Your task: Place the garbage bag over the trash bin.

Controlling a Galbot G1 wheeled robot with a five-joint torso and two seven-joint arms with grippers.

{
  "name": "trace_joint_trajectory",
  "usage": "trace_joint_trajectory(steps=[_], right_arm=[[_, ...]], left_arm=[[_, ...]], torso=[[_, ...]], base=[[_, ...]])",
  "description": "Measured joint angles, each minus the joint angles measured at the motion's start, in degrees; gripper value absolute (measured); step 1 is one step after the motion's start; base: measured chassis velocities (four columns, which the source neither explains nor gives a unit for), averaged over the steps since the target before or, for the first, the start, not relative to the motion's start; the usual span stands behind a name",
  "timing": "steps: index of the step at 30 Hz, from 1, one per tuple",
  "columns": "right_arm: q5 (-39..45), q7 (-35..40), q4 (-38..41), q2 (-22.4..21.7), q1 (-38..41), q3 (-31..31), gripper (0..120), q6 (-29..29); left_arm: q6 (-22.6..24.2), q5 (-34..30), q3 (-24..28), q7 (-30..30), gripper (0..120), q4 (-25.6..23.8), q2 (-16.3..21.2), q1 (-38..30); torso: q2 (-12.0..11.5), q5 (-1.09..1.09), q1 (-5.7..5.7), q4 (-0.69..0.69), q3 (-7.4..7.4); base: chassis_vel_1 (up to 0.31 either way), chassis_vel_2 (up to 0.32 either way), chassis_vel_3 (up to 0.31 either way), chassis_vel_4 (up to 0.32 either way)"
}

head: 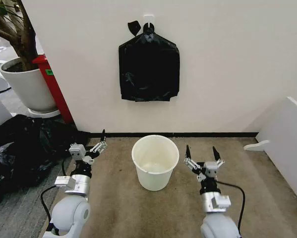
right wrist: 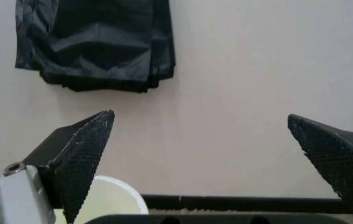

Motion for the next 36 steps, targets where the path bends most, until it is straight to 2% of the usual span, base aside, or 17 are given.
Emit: trace_joint_trajectory(steps=[4,6,12,14,15,19,20,25,36], right_arm=[[9.3,-2.9,-1.2,-2.8,6.8,-0.7,100,-2.6],[10.7,-3.3,-2.0,-2.9,8.5,-0.8,100,-2.5],[23.9,-6.6,-10.7,-0.8,25.7,-4.8,100,-0.1],[24.9,-7.0,-11.7,-0.5,27.1,-5.3,100,0.2],[26.8,-8.0,-13.9,0.4,30.6,-6.7,100,1.0],[30.1,-8.7,-19.6,2.7,40.0,-10.1,100,2.2],[30.1,-8.7,-19.6,2.7,40.0,-10.1,100,2.2],[32.4,-8.9,-28.7,5.8,50.9,-14.2,100,3.5],[32.2,-9.9,-41.2,10.3,64.5,-16.4,100,3.5]], left_arm=[[0.1,-2.5,0.0,0.9,100,-0.7,0.1,0.0],[-0.2,-2.8,0.1,1.3,100,-0.7,0.1,0.1],[-0.3,-3.1,0.4,2.0,100,0.0,-0.5,0.8],[-0.2,-3.1,0.4,2.0,100,0.1,-0.6,0.8],[-0.2,-3.1,0.4,2.0,100,0.4,-0.7,0.7],[-0.1,-2.8,0.3,1.8,100,1.2,-1.0,0.3],[-0.1,-2.8,0.3,1.8,100,1.2,-1.0,0.3],[0.0,-2.7,-0.2,1.7,100,1.6,-1.1,0.4],[0.0,-1.8,-0.2,1.5,100,3.5,-1.3,-0.3]], torso=[[0.0,-0.01,0.0,0.0,0.0],[0.0,0.0,0.0,0.0,0.0],[0.0,0.0,0.0,0.01,0.01],[0.0,-0.01,0.0,0.01,0.01],[0.0,-0.01,0.0,0.01,0.01],[0.0,-0.01,0.0,0.01,0.01],[0.0,-0.01,0.0,0.01,0.01],[0.0,-0.02,0.0,0.01,0.02],[0.0,-0.01,0.0,0.0,0.01]], base=[[0.0,0.0,0.0,0.0],[0.0,0.0,0.0,0.0],[0.0,0.0,0.0,0.0],[0.0,0.0,0.0,0.0],[0.0,0.0,0.0,0.0],[0.0,0.0,0.0,0.0],[0.0,0.0,0.0,0.0],[0.0,0.0,0.0,0.0],[0.0,0.0,0.0,0.0]])
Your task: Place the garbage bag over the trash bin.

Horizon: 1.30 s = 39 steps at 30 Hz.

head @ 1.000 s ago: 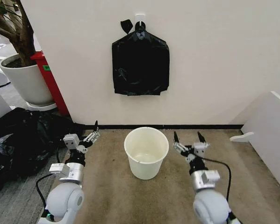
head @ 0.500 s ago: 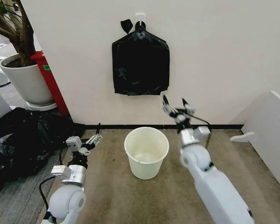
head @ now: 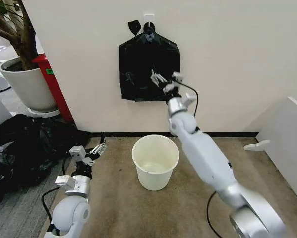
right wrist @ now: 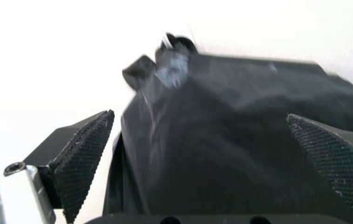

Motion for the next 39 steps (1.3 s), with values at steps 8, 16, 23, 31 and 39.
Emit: trace_joint_trajectory(steps=[8,16,23,31,39], right_arm=[[-5.0,0.0,-7.5,2.9,6.8,-1.2,100,0.4],[-10.2,3.3,-11.4,3.5,10.2,-3.2,88,0.4],[-13.8,4.2,-15.1,4.4,12.2,-4.6,73,0.1],[-19.8,4.4,-20.7,7.7,14.7,-3.0,74,0.3],[-22.7,4.4,-22.1,7.9,15.6,-2.2,74,0.7]], left_arm=[[-0.3,0.7,0.1,-0.5,100,0.5,-0.2,0.0],[-1.1,1.7,0.0,-0.9,100,1.1,-0.2,0.3],[-1.4,2.1,-0.1,-1.2,100,2.0,-0.2,0.2],[-1.4,2.7,-0.1,-1.5,100,2.7,-0.5,0.2],[-1.4,3.5,0.1,-1.8,100,3.4,-0.8,0.2]], torso=[[0.0,0.01,0.0,0.0,0.0],[0.0,0.01,0.0,-0.01,0.0],[0.0,0.02,0.0,-0.02,0.0],[0.0,0.01,0.0,0.01,0.0],[0.0,0.01,0.0,-0.01,-0.01]], base=[[0.0,0.0,0.0,0.0],[0.0,0.0,0.0,0.0],[0.0,0.0,0.0,0.0],[0.0,0.0,0.0,0.0],[0.0,0.0,0.0,0.0]])
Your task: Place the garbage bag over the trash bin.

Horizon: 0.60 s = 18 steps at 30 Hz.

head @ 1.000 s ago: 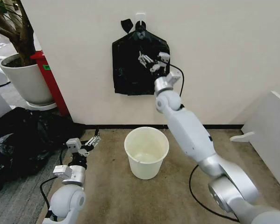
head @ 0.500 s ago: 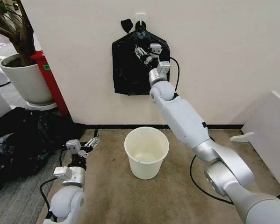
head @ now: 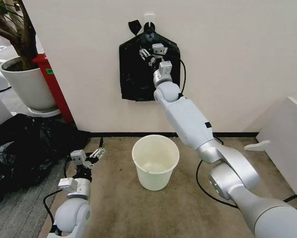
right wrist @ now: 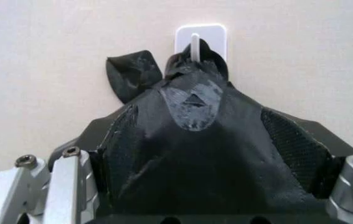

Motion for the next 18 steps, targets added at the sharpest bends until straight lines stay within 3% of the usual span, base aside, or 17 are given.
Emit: trace_joint_trajectory(steps=[5,8,12,14,18], right_arm=[[-0.9,-0.2,-1.5,0.2,0.6,0.6,58,0.4],[-1.1,-0.5,-2.2,0.4,0.9,0.7,55,0.7],[-1.3,-0.5,-3.0,0.7,1.3,1.0,39,0.9],[-1.3,-0.6,-3.0,0.8,1.3,1.0,38,0.9],[-1.2,-0.6,-3.0,0.9,1.3,0.8,20,1.0]], left_arm=[[0.0,0.5,0.2,-0.2,100,0.3,-0.1,0.0],[0.0,0.7,0.3,-0.3,100,0.3,-0.2,0.0],[0.1,0.8,0.2,-0.4,100,0.3,-0.2,0.1],[0.1,0.8,0.2,-0.5,100,0.3,-0.2,0.1],[0.1,0.8,0.1,-0.7,100,0.2,-0.2,0.3]], torso=[[0.0,0.0,0.0,0.0,0.0],[0.0,0.0,0.0,0.0,0.0],[0.0,0.0,0.0,0.0,0.0],[0.0,0.0,0.0,0.01,0.0],[0.0,0.0,0.0,0.01,0.0]], base=[[0.0,0.0,0.0,0.0],[0.0,0.0,0.0,0.0],[0.0,0.0,0.0,0.0],[0.0,0.0,0.0,0.0],[0.0,0.0,0.0,0.0]])
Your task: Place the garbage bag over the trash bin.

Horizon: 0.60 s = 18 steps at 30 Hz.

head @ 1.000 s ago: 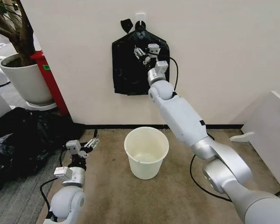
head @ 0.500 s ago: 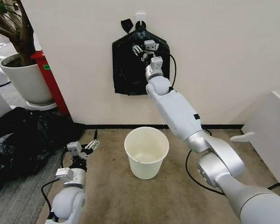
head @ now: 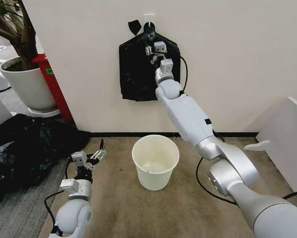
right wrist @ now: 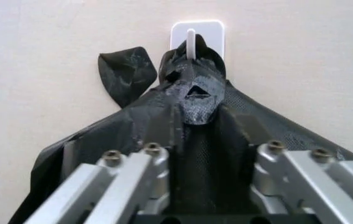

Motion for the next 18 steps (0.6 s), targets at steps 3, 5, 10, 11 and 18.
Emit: trace_joint_trajectory(steps=[3,5,10,11,18], right_arm=[[0.1,0.0,0.1,0.0,0.0,0.0,11,0.1],[0.4,0.0,0.4,0.0,-0.1,-0.1,2,0.2],[2.1,0.0,1.3,-0.1,-0.2,-0.2,0,0.3],[2.6,0.0,1.5,-0.1,-0.3,-0.3,0,0.3],[5.3,0.2,4.2,-1.0,-1.5,-1.6,0,0.4]], left_arm=[[0.0,0.0,0.0,-0.1,100,0.0,0.0,0.0],[0.0,0.0,0.0,-0.2,100,0.0,0.0,0.0],[0.0,0.1,0.0,-0.3,100,0.3,0.2,0.0],[0.0,0.1,0.0,-0.3,100,0.4,0.3,-0.1],[0.0,0.3,0.2,-0.3,100,0.8,0.5,-0.2]], torso=[[0.0,0.0,0.0,0.0,0.0],[0.0,0.0,0.0,0.0,0.0],[0.0,0.0,0.0,0.0,0.0],[0.0,0.0,0.0,0.0,0.0],[0.0,0.0,0.0,0.0,0.0]], base=[[0.0,0.0,0.0,0.0],[0.0,0.0,0.0,0.0],[0.0,0.0,0.0,0.0],[0.0,0.0,0.0,0.0],[0.0,0.0,0.0,0.0]])
